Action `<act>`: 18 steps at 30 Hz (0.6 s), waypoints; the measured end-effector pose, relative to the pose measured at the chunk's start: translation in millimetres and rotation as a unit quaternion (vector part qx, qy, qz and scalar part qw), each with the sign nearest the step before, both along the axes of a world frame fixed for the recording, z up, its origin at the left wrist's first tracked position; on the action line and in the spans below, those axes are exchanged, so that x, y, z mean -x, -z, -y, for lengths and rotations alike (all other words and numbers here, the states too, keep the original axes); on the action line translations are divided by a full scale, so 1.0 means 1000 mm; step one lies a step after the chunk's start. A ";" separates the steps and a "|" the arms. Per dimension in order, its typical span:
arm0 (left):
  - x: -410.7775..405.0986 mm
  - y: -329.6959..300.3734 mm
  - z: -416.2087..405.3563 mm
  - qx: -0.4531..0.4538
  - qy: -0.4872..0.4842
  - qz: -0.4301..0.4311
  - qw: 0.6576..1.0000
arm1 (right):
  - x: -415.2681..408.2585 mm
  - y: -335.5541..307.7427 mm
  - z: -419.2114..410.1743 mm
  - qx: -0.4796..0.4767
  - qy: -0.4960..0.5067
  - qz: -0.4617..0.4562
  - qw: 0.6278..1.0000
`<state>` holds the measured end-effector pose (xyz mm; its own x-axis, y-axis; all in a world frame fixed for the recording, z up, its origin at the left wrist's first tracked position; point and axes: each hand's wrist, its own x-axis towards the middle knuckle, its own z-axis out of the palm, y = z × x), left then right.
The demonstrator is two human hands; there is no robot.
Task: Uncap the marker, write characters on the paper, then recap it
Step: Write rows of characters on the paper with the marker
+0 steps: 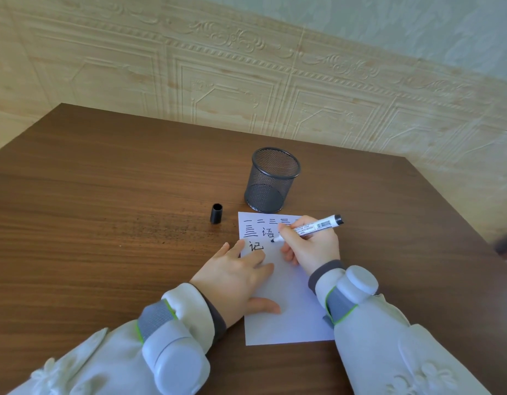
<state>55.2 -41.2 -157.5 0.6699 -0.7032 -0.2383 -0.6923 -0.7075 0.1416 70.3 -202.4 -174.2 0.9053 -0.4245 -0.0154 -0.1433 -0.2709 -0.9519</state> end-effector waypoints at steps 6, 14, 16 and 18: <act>-0.001 0.001 0.000 0.003 0.000 0.000 1.000 | 0.000 0.000 0.003 -0.008 0.001 0.008 1.000; -0.001 0.000 0.000 0.002 0.002 0.002 1.000 | 0.001 -0.002 0.000 0.026 -0.003 -0.004 1.000; -0.001 0.000 -0.001 0.002 0.002 0.002 1.000 | 0.001 -0.003 0.000 0.023 -0.001 -0.007 1.000; -0.001 0.000 -0.001 0.001 0.003 0.004 1.000 | 0.001 -0.003 0.001 0.030 0.000 -0.017 0.999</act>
